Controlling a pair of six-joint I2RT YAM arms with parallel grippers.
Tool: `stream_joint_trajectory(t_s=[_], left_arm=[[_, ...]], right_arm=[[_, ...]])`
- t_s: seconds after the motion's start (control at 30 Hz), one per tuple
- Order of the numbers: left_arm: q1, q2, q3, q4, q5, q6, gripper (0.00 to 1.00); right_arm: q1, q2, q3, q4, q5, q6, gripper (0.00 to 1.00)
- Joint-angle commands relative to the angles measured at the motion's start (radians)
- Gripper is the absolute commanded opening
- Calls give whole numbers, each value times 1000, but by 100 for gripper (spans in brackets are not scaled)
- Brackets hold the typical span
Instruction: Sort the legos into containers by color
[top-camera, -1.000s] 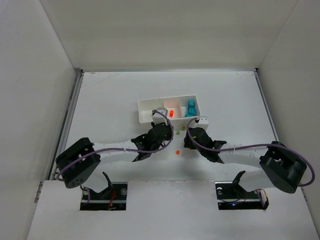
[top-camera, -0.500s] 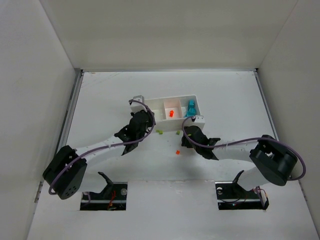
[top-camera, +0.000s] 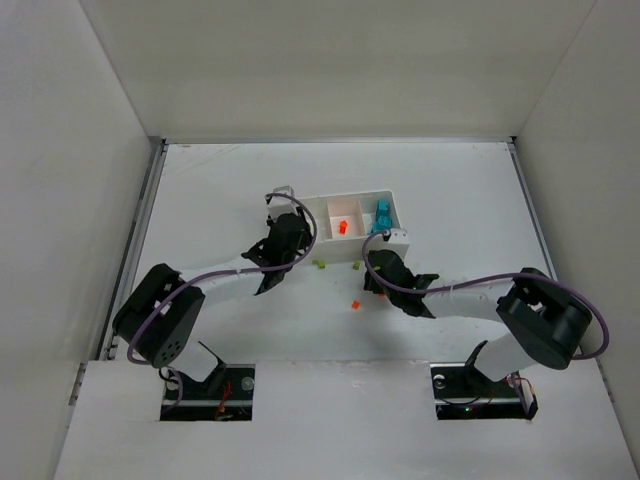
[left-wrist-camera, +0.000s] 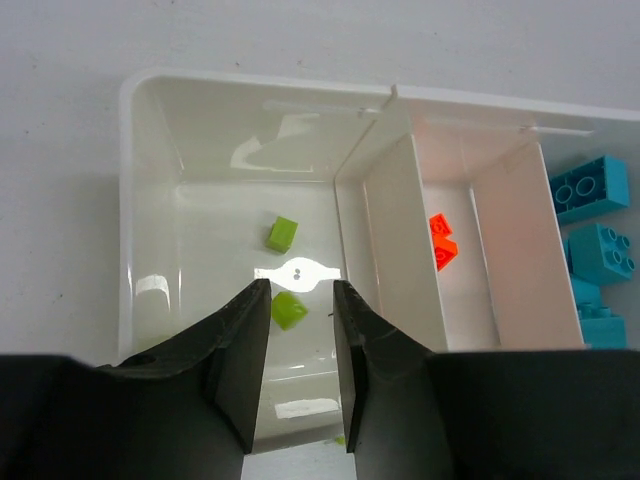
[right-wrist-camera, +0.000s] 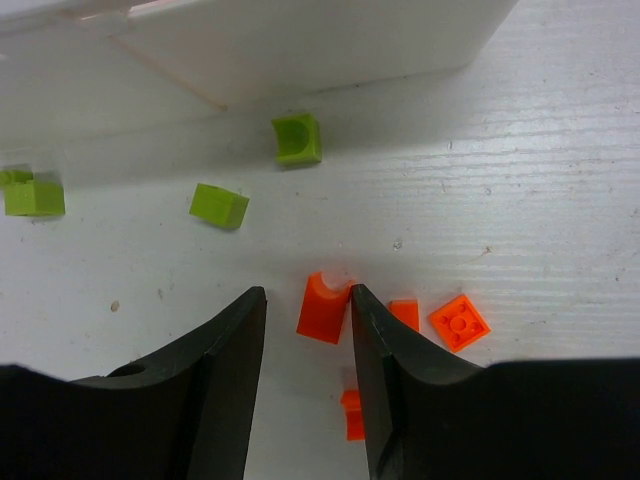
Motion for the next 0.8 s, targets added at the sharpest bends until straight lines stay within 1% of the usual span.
stream_joint_trajectory(t_s=[0.0,0.1,0.13,0.23,0.37,0.47,0.6,0.7,0.77], left_arm=[[2,-11,43,54,-12,9,31],[2,-35,28,54,-41,12,42],[-1,-47,23,53,-49,12,44],[-20,-110,-12,51,-55,20,44],[-78,-205,-79,40,-58,34,43],[-150,-277,-147,30,-75,42,42],[-262,-336,-226,1,-129,28,42],[-352,-344,-263,-13,-178,19,42],[-398,-350,-279,-16,-224,5,42]], right_arm=[[-5,6,22,11,29,-1,45],[-5,6,21,11,29,-1,41],[-5,3,21,11,29,2,39],[-1,-10,21,11,35,-1,35],[6,-59,15,-7,55,-1,33],[28,-115,16,-47,76,-2,32],[43,-207,38,-110,92,-11,31],[41,-223,65,-127,84,-54,33],[37,-195,78,-153,81,-56,37]])
